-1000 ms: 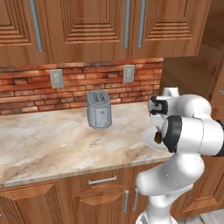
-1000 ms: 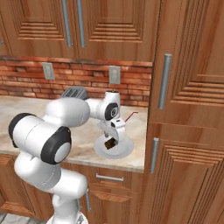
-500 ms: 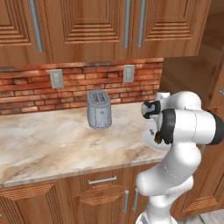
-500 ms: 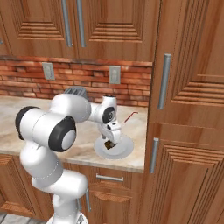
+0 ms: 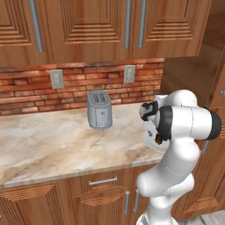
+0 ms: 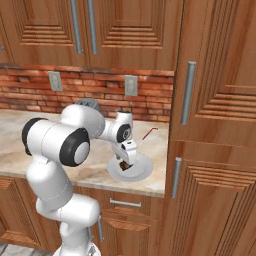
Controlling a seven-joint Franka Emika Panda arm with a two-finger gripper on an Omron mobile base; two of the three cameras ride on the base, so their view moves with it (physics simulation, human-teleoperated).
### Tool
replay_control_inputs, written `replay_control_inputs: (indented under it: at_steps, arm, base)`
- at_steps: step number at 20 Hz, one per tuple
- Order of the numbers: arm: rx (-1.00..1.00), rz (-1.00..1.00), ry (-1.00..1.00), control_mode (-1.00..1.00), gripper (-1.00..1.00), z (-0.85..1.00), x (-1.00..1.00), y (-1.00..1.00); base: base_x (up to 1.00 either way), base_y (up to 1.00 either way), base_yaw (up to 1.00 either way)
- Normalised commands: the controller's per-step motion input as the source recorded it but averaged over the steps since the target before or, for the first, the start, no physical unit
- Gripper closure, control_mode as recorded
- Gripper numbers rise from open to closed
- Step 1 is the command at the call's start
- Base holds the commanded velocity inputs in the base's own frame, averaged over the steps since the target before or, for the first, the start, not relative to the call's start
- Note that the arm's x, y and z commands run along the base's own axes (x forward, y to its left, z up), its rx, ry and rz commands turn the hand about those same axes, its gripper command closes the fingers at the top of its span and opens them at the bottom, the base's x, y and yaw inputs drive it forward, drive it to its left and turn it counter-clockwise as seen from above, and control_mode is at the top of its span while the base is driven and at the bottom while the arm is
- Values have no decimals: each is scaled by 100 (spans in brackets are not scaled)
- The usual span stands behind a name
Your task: Pick the sweet potato from the counter and place it in the microwave.
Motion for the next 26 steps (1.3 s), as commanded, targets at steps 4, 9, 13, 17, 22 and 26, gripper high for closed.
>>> replay_control_inputs:
  at_steps: [4,9,13,17,22,26]
  arm:
    - [0,-1,-2,-100,-100,-10,0,-9]
    - [0,0,-1,-100,-100,-16,0,-11]
    - [0,0,0,-100,-100,-22,3,-1]
    - [0,0,0,-100,-100,-21,6,0]
    - [0,0,-1,-100,100,-23,0,0]
    - [0,0,-4,-100,100,-11,0,0]
  base:
    - [0,0,0]
    - [0,0,0]
    - [0,0,0]
    - [0,0,0]
    - [0,0,0]
    - [0,0,0]
